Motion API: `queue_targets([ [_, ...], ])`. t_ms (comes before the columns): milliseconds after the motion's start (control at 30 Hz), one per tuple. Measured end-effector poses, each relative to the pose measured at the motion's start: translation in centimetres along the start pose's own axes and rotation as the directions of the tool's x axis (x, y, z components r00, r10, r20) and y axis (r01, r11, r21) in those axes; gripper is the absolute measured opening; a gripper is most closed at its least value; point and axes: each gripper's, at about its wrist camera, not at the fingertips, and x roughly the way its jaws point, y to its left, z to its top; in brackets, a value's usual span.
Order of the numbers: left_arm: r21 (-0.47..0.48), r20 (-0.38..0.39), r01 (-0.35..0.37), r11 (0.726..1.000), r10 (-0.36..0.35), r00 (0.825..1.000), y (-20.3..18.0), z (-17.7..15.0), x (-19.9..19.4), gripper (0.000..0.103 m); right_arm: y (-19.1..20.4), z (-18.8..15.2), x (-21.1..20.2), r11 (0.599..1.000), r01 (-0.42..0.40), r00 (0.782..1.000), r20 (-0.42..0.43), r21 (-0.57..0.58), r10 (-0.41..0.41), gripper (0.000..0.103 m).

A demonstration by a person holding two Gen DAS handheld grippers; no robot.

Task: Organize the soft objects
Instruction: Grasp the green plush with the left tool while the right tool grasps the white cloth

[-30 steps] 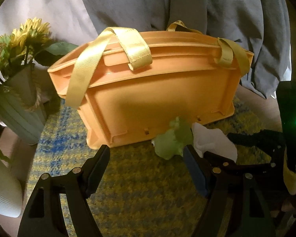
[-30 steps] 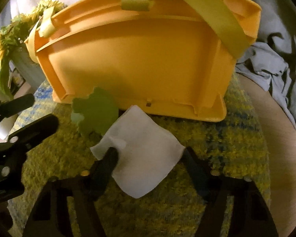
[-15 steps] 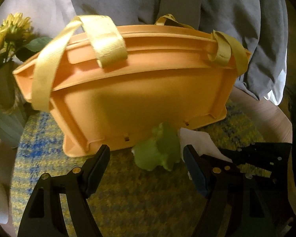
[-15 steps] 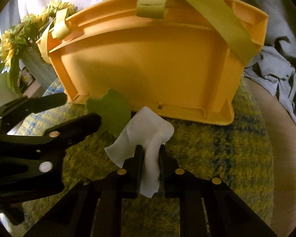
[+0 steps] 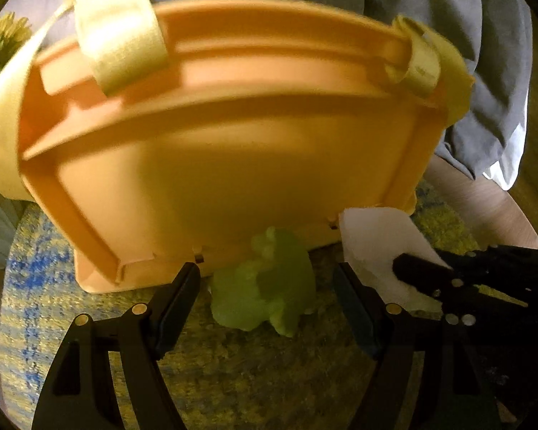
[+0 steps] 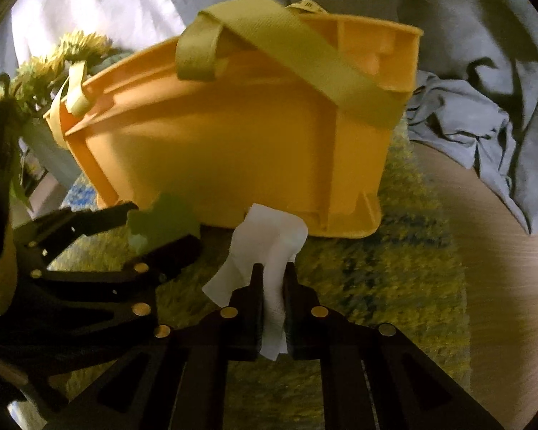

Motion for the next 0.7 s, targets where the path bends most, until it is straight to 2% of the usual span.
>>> queue_targets([
  [100, 0.004, 0.011, -0.027, 1.0, 0.027, 1.0, -0.5, 0.1, 0.2, 0.062, 0.0, 0.1, 0.0, 1.0, 0.002, 1.0, 0.0, -0.001, -0.002, 0.01],
  [333, -0.003, 0.015, -0.019, 1.0, 0.019, 1.0, -0.2, -0.2, -0.1, 0.059, 0.7, 0.0, 0.2, 1.0, -0.002, 1.0, -0.004, 0.001, 0.002, 0.01],
  [700, -0.013, 0.046, -0.027, 1.0, 0.028, 0.999, 0.7, -1.8, -3.9, 0.053, 1.3, 0.3, -1.5, 1.0, -0.01, 1.0, 0.021, -0.012, 0.01, 0.01],
])
